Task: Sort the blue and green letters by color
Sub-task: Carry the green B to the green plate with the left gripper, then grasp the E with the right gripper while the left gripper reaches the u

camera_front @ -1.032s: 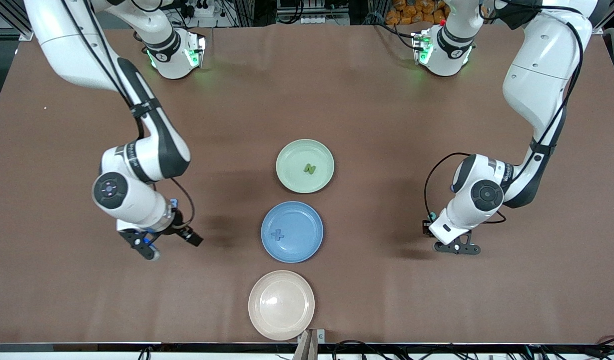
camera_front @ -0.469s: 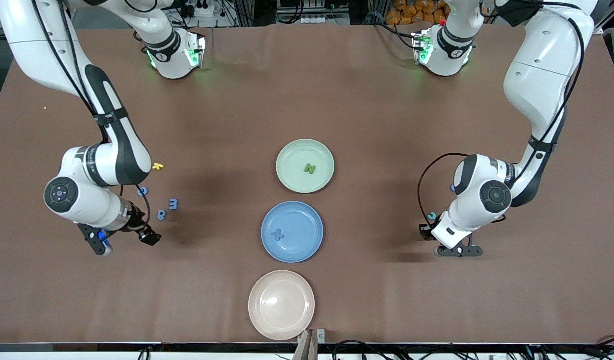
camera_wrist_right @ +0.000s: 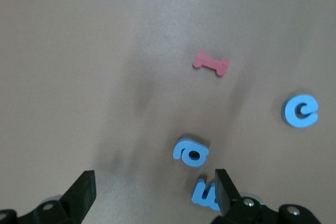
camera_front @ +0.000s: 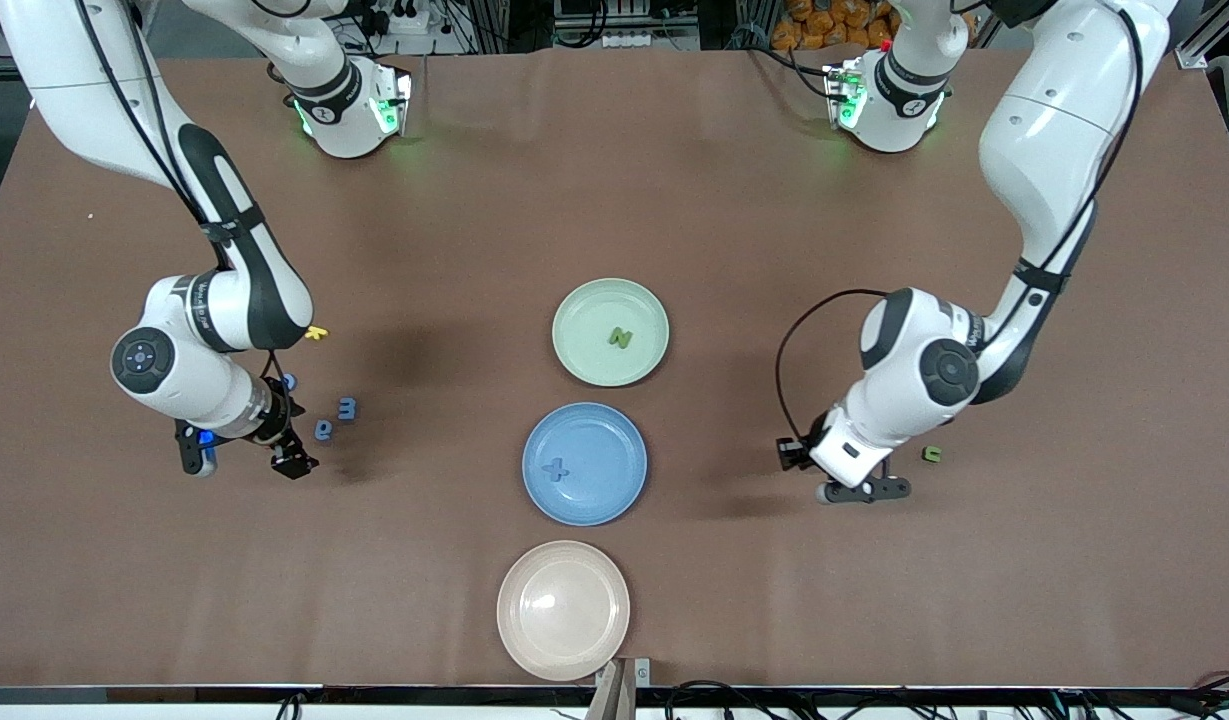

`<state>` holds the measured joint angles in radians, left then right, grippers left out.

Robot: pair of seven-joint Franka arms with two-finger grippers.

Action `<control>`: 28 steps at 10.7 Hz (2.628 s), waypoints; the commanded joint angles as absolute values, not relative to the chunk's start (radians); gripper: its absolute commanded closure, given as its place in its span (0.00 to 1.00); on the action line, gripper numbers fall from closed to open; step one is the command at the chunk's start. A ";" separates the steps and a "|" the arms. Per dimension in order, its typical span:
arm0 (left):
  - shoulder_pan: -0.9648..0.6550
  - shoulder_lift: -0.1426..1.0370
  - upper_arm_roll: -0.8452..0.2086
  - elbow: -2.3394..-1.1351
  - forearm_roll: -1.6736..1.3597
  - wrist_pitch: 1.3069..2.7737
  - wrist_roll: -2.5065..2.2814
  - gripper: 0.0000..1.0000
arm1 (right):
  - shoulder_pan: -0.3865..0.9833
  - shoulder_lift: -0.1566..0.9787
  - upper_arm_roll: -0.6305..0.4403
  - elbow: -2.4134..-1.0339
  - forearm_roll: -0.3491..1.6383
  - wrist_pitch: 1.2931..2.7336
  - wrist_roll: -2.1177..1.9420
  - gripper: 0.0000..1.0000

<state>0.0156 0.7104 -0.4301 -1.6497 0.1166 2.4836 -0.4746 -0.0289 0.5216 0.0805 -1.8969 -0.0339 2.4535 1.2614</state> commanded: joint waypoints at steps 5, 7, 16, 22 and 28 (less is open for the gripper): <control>-0.238 0.670 -0.416 -1.562 0.101 2.365 -0.791 1.00 | -0.012 0.477 0.084 -2.072 -0.023 2.575 1.433 0.00; -0.300 0.669 -0.416 -1.562 0.100 2.365 -0.798 1.00 | -0.002 0.477 0.086 -2.111 -0.023 2.618 1.460 0.00; -0.509 0.715 -0.376 -1.562 0.120 2.367 -0.960 0.96 | 0.011 0.479 0.087 -2.195 -0.034 2.723 1.460 0.06; -0.534 0.651 -0.269 -1.565 0.126 2.365 -1.009 0.00 | 0.014 0.483 0.087 -2.194 -0.034 2.721 1.456 0.33; -0.206 0.591 -0.261 -1.578 0.124 2.249 -0.559 0.00 | 0.012 0.492 0.087 -2.189 -0.035 2.724 1.442 0.72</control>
